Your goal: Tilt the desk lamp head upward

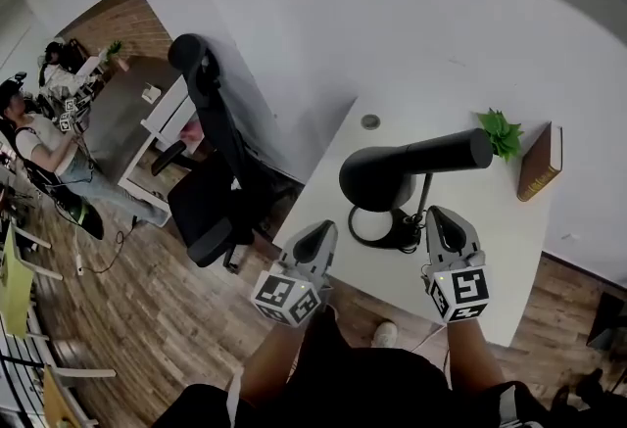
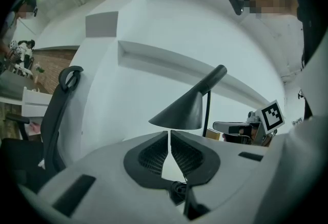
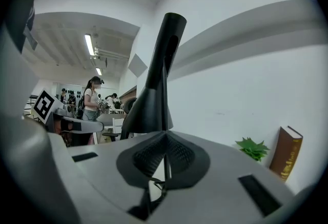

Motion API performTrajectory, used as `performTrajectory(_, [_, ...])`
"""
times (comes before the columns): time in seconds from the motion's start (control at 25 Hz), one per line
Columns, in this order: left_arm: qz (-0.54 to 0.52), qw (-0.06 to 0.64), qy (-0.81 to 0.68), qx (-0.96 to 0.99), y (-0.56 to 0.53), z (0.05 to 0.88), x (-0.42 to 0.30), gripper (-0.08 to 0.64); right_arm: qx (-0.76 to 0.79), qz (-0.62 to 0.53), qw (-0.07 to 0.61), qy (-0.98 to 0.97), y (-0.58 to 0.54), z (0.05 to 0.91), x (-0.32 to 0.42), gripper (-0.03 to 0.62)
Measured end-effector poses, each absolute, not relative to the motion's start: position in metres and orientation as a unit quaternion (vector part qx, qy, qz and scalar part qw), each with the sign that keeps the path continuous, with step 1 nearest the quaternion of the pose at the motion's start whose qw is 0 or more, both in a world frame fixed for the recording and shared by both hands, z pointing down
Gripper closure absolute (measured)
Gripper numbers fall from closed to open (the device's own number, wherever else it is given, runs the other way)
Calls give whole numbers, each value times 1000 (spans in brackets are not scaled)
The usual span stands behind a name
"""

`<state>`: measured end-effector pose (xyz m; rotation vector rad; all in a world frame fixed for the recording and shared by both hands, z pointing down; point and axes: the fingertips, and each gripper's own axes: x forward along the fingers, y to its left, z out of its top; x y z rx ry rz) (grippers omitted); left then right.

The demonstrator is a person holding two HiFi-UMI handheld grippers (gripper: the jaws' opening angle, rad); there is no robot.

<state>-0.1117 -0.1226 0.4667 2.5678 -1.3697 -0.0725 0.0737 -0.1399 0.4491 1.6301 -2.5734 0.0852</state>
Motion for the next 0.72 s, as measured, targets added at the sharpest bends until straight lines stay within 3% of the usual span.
performTrajectory(0.32, [-44, 148, -465, 872, -127, 469, -118, 540, 513, 33, 19, -857, -140, 449, 66, 589])
performTrajectory(0.4, [-64, 151, -465, 870, -130, 464, -120, 539, 506, 31, 16, -862, -139, 447, 63, 522])
performTrajectory(0.52, [-80, 147, -469, 867, -135, 461, -121, 536, 504, 29, 14, -863, -140, 444, 61, 483])
performTrajectory(0.64, [-87, 160, -462, 868, -140, 461, -118, 386, 509, 28, 23, -860, -143, 444, 61, 457])
performTrajectory(0.72, [-93, 183, -454, 867, -144, 463, -114, 354, 512, 26, 30, -858, -146, 444, 63, 446])
